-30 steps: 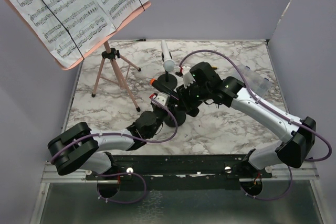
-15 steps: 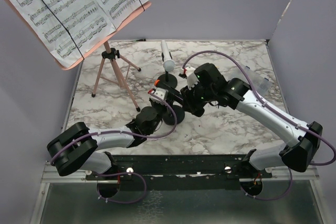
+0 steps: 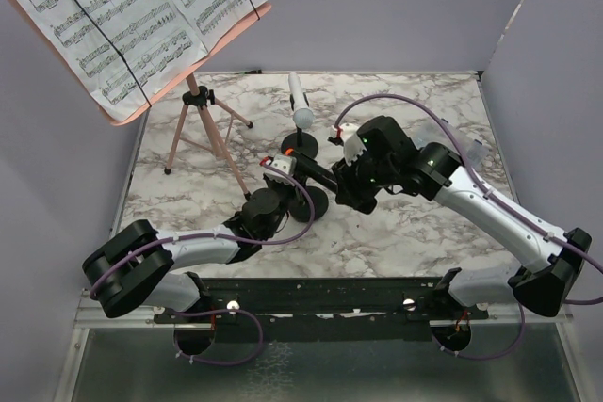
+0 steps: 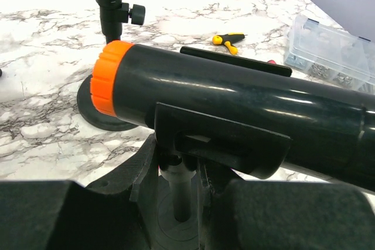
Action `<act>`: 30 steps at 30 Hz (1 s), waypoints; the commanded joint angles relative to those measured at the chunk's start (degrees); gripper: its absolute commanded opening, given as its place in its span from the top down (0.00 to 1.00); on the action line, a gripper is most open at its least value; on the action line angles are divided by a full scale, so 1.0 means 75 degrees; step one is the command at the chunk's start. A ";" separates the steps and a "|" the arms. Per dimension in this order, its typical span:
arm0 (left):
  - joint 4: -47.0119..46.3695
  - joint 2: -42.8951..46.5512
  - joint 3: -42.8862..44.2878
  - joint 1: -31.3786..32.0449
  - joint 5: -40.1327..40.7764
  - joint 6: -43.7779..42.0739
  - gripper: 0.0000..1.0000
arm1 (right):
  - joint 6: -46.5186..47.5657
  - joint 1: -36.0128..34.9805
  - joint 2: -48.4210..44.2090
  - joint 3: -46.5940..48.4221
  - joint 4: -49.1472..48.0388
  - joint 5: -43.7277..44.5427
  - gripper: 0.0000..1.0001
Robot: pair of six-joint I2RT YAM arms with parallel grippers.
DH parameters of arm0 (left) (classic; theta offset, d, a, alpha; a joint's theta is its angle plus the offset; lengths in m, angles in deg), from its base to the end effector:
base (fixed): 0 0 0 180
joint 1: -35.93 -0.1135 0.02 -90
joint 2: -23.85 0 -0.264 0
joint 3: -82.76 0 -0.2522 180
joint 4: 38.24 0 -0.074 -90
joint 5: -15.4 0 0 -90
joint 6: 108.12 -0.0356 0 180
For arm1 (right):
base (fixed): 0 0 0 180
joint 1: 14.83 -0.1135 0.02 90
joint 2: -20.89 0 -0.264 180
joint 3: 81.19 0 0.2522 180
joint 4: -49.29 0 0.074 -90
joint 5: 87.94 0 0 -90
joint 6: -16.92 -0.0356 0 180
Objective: Pack up the instrument practice props
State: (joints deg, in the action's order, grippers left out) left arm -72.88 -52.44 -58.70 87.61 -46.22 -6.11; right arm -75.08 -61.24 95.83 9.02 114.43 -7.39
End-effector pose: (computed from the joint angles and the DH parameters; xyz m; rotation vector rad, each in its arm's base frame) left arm 0.1757 -0.1951 0.2099 0.1816 1.6275 -0.4538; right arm 0.1785 0.1960 0.3514 -1.0187 2.2950 0.5651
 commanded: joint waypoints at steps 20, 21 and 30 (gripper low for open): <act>0.1590 -0.0312 -0.0113 -0.1095 0.2522 -0.0209 1.00 | -0.0176 -0.0206 -0.1232 0.0598 0.2336 -0.0419 0.99; 0.1596 -0.0333 -0.0086 -0.1101 0.2461 -0.0253 1.00 | -0.0181 -0.0201 -0.1218 0.0600 0.2330 -0.0410 0.99; 0.1707 0.0112 -0.0051 -0.1098 0.1353 -0.0686 0.85 | -0.0055 -0.0200 -0.1029 0.0483 0.2160 -0.0167 0.99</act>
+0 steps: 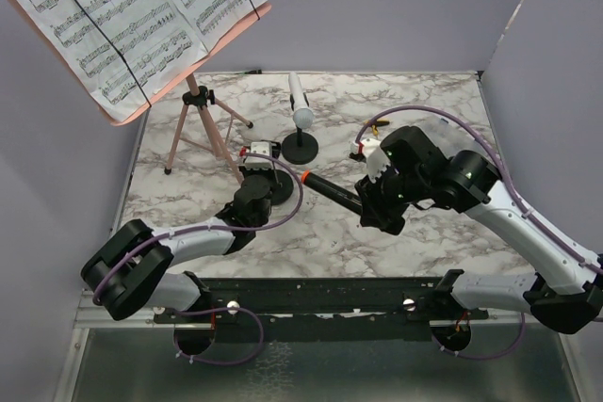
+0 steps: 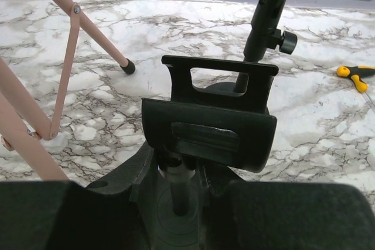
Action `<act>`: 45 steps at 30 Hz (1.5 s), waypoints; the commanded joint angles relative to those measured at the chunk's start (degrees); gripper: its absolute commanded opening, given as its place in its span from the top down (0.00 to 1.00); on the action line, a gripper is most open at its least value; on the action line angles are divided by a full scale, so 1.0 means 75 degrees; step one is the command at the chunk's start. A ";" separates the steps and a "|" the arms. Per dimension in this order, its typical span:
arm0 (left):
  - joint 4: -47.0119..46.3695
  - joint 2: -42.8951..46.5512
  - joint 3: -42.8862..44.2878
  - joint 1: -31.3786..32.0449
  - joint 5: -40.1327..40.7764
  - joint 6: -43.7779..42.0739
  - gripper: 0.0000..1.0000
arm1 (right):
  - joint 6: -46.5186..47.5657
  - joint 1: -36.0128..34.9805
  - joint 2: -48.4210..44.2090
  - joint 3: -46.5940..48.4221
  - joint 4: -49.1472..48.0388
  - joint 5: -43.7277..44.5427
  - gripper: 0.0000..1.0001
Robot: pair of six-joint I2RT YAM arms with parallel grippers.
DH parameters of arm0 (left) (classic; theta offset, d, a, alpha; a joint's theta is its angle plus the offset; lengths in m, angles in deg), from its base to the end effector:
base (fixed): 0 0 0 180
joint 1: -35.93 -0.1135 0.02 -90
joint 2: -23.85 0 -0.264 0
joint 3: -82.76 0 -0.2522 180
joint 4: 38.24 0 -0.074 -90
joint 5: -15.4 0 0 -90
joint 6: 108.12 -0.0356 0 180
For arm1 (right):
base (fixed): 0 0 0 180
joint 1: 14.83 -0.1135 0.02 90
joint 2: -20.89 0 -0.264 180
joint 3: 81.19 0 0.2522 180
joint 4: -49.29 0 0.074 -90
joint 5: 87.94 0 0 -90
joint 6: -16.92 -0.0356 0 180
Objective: Pack up the instrument practice props
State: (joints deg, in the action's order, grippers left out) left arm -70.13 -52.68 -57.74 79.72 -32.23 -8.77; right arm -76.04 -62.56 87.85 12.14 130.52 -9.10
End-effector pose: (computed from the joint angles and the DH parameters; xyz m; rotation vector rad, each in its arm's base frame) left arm 0.2041 -0.1624 0.2094 -0.0654 1.6366 -0.0961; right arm 0.1330 0.1566 0.3794 -1.0678 2.3807 0.5838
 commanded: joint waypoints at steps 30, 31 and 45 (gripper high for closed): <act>0.7112 0.5095 0.1509 -0.0047 -0.6275 -0.3784 0.09 | 0.1808 -0.0027 0.0306 -0.0078 -0.0625 -0.0163 0.99; 0.7300 0.5042 0.1655 -0.0046 -0.6545 -0.3946 0.08 | 0.1910 -0.0028 0.0307 -0.0100 -0.0662 -0.0241 0.99; 0.8891 0.3675 0.2901 0.0122 -0.8617 -0.5875 0.09 | 0.3014 -0.0032 0.0238 -0.0047 -0.0606 -0.1159 0.99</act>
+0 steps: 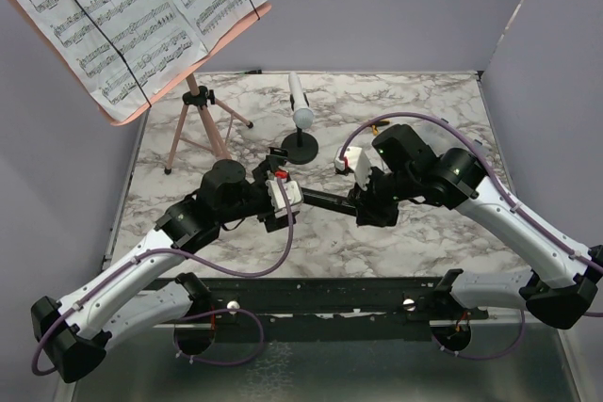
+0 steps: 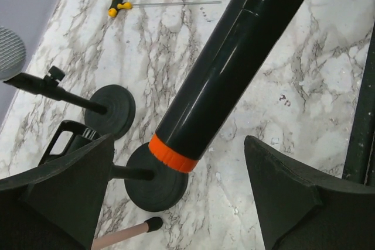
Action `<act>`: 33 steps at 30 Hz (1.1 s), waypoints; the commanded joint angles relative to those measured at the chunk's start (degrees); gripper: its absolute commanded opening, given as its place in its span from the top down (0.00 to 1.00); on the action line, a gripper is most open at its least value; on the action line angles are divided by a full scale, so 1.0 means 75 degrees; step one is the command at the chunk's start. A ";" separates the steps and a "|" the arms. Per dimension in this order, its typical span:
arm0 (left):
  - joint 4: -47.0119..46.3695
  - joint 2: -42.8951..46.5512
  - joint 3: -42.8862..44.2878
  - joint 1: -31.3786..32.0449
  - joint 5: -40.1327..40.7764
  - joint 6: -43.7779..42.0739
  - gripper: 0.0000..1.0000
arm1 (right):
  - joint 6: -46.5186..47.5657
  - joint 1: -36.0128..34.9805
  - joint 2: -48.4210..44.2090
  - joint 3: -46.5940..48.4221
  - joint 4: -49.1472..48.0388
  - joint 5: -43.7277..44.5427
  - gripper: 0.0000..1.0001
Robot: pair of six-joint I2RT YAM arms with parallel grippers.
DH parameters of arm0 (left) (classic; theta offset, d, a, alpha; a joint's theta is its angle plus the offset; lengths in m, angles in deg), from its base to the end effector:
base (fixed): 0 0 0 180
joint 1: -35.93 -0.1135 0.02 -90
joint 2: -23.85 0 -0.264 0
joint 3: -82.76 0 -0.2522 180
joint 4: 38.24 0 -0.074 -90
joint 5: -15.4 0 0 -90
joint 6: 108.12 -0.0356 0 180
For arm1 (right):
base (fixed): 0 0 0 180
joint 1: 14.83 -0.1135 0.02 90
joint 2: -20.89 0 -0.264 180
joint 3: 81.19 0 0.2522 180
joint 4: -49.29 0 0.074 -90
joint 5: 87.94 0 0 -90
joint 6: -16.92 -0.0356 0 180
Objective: Pack up the instrument practice props
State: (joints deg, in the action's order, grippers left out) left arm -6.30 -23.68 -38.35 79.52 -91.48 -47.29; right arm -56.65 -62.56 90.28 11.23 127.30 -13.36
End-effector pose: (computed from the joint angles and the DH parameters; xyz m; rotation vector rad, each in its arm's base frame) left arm 0.1306 -0.1386 0.3199 1.3044 1.4361 -0.4519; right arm 0.1419 0.1701 0.3706 -1.4577 2.1190 0.5537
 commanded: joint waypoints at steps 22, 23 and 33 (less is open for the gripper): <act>0.0358 -0.1702 0.0937 0.2049 0.0197 -0.0589 0.82 | 0.0626 -0.0024 0.0007 0.0130 -0.0353 -0.0911 0.98; 0.0303 -0.1730 0.0942 0.2051 0.0325 -0.0466 0.86 | 0.0494 -0.0026 -0.0077 0.0091 -0.0500 -0.0751 0.96; -0.0951 -0.1803 0.0641 0.2074 0.1715 0.1272 1.00 | -0.1371 -0.0031 -0.1384 -0.0488 -0.3067 0.1892 0.09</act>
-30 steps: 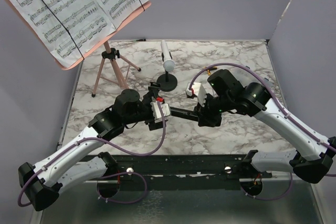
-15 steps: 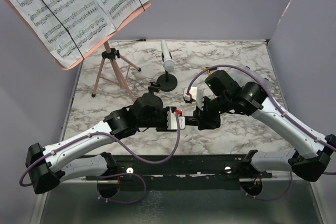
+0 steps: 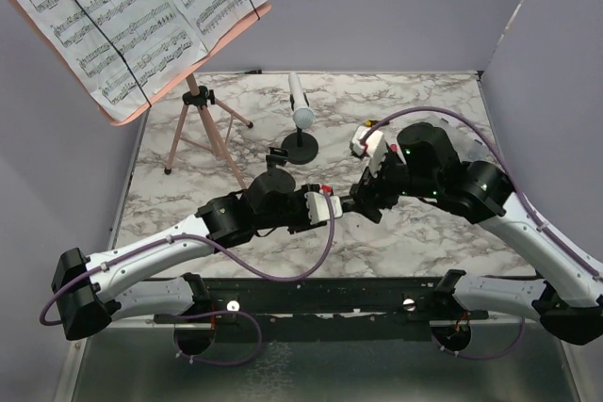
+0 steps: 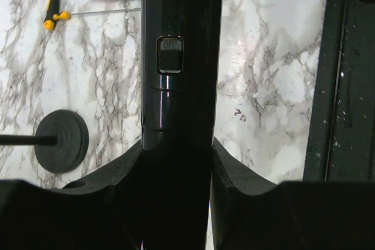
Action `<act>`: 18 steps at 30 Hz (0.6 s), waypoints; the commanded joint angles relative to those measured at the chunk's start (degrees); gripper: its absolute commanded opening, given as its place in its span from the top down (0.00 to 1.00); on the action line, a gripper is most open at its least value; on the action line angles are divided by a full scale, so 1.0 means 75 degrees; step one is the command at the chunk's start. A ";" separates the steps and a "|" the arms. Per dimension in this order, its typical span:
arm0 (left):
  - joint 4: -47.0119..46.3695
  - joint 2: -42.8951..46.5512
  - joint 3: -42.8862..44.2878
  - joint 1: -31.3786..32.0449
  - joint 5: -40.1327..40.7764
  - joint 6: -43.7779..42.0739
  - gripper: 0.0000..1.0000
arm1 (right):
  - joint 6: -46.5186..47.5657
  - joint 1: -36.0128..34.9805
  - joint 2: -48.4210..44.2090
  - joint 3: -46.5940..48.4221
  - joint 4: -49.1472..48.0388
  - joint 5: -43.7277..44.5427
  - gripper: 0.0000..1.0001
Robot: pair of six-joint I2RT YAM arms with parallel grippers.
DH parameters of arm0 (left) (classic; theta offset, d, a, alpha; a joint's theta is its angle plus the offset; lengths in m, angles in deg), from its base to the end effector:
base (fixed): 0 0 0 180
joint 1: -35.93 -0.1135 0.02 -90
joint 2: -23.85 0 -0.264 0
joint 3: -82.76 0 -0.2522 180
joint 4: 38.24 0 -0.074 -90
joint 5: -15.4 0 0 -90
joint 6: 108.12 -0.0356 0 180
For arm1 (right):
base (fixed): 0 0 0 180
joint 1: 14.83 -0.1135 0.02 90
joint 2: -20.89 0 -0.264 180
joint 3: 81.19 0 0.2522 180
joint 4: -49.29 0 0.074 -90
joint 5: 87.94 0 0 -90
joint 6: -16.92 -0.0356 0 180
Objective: Pack up the instrument practice props
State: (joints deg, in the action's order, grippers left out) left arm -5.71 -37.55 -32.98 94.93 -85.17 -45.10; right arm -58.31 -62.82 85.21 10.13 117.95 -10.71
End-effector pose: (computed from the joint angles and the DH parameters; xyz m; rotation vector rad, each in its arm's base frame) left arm 0.1181 -0.2093 0.3039 1.5290 1.4731 -0.5283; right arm 0.1357 0.1624 0.3937 -1.3167 1.9335 0.5502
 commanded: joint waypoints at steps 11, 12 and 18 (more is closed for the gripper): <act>-0.3687 -0.0420 -0.0381 0.0026 0.2672 0.3522 1.00 | -0.3864 0.0002 -0.2899 -0.2569 -0.5849 0.5318 0.00; -0.3901 -0.0526 -0.0357 0.0026 0.2689 0.3789 1.00 | -0.4085 0.0000 -0.3018 -0.2738 -0.6060 0.5369 0.00; -0.4906 -0.1296 -0.0033 0.0022 0.2541 0.5027 1.00 | -0.5355 0.0010 -0.3127 -0.3567 -0.6906 0.5236 0.02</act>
State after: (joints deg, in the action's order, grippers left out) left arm -31.59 -44.33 -35.40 94.93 -67.55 -17.41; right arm -89.44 -62.77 61.36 -12.79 74.47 25.44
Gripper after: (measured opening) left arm 0.407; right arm 0.997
